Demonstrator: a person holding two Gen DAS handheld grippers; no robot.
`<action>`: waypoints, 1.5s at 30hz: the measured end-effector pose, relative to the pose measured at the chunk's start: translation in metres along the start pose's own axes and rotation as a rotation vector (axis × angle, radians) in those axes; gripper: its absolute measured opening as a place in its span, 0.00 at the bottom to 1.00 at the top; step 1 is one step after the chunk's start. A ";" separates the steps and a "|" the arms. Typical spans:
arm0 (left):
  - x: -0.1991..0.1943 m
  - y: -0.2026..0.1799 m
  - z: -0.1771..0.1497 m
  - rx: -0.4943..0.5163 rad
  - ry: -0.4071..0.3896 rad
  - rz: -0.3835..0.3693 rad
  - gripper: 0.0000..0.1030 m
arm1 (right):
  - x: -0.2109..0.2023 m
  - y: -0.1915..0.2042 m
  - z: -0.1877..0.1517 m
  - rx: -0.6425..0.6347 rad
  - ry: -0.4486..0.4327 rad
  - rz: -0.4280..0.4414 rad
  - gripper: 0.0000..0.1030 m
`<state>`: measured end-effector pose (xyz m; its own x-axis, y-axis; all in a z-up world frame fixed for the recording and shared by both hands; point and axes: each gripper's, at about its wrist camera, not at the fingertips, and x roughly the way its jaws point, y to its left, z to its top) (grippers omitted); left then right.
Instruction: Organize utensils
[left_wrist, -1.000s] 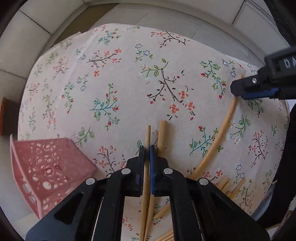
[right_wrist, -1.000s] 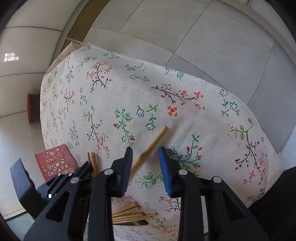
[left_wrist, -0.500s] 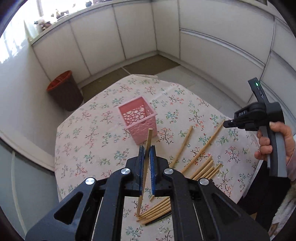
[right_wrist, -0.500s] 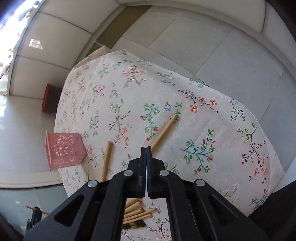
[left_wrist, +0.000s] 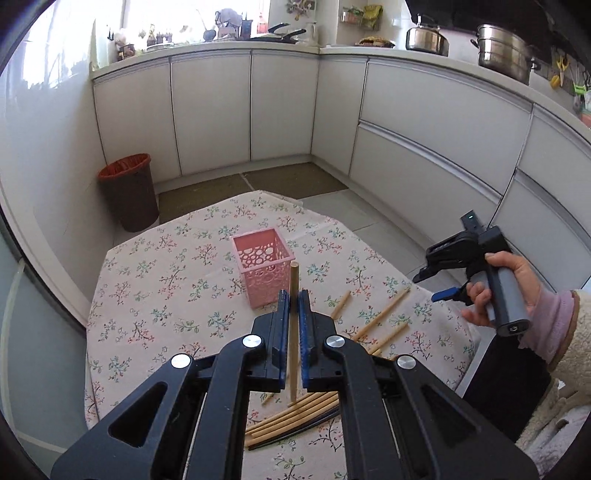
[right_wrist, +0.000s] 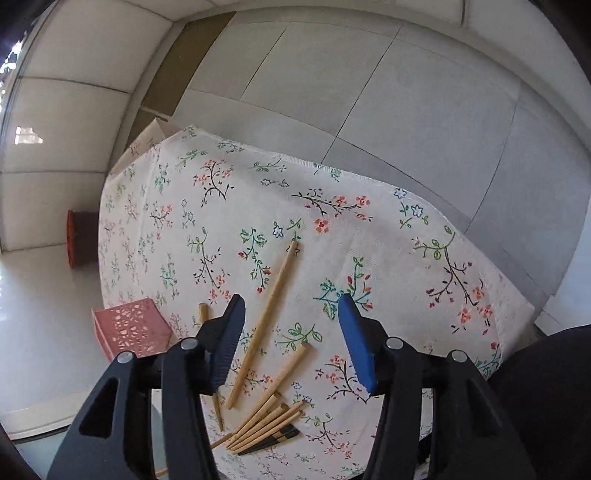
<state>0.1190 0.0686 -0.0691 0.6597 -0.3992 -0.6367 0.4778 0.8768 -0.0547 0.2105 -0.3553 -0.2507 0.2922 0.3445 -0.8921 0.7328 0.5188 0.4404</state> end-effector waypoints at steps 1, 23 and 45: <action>-0.004 0.001 0.002 0.001 -0.022 -0.009 0.04 | 0.009 0.009 0.001 -0.008 0.015 -0.040 0.46; -0.071 0.010 0.006 -0.053 -0.213 -0.027 0.04 | 0.010 0.039 -0.022 -0.053 -0.098 0.009 0.07; -0.061 -0.013 0.048 -0.155 -0.148 0.075 0.04 | -0.210 0.106 -0.153 -0.755 -0.548 0.324 0.05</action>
<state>0.1005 0.0687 0.0070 0.7736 -0.3561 -0.5242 0.3369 0.9317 -0.1358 0.1332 -0.2533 -0.0007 0.7931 0.2470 -0.5567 0.0385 0.8920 0.4505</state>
